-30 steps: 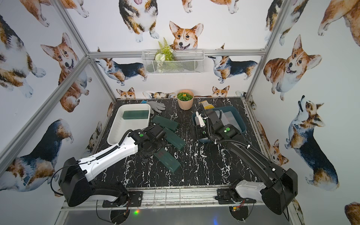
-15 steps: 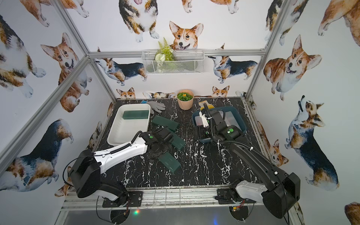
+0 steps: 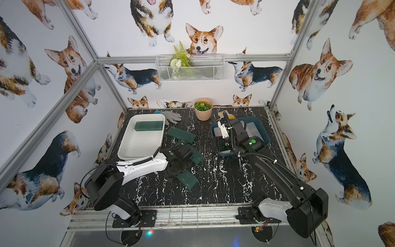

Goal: Place the pencil cases by color into the storage box
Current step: Pick up the pencil case from the center of the board.

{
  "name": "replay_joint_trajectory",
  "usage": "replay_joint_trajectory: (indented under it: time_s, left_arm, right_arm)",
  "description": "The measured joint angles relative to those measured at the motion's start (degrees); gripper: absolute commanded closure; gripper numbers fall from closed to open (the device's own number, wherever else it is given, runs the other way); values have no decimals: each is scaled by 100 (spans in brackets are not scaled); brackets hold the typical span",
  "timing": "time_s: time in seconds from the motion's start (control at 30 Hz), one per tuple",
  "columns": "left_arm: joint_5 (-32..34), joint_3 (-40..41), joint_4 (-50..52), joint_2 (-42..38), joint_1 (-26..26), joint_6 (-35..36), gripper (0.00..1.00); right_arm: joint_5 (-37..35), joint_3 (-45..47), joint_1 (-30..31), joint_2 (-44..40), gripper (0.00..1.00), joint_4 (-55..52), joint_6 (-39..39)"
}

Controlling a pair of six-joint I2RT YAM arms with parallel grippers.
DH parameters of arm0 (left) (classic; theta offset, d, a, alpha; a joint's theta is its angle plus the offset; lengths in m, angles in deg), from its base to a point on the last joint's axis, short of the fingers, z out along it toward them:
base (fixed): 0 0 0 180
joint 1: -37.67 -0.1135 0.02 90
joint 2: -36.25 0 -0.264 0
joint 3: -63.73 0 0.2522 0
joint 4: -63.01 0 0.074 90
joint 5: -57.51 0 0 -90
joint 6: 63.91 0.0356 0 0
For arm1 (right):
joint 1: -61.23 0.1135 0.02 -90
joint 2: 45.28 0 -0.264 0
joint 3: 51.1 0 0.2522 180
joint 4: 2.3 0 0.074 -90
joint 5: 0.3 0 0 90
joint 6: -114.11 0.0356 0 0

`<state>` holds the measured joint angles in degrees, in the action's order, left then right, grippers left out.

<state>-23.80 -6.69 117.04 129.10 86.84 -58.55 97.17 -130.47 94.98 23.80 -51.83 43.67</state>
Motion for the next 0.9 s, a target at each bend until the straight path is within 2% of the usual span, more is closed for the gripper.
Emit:
replay_joint_trajectory:
  time_s: [0.33, 0.57, 0.67, 0.9]
  left_arm:
    - [0, -94, -210, 341, -37, -50, 0]
    - [0, -160, -256, 595, -79, -44, 5]
    - [-7, -136, -254, 601, -94, -70, 9]
    - [-39, 9, -262, 470, -142, -162, 27]
  right_arm:
    - [52, -2, 0, -33, 8, -2, -17]
    - [66, 2, 0, -129, 8, -9, -20]
    - [66, 17, 0, -151, 9, -11, -20]
    - [61, 61, 0, -142, 9, -17, -17]
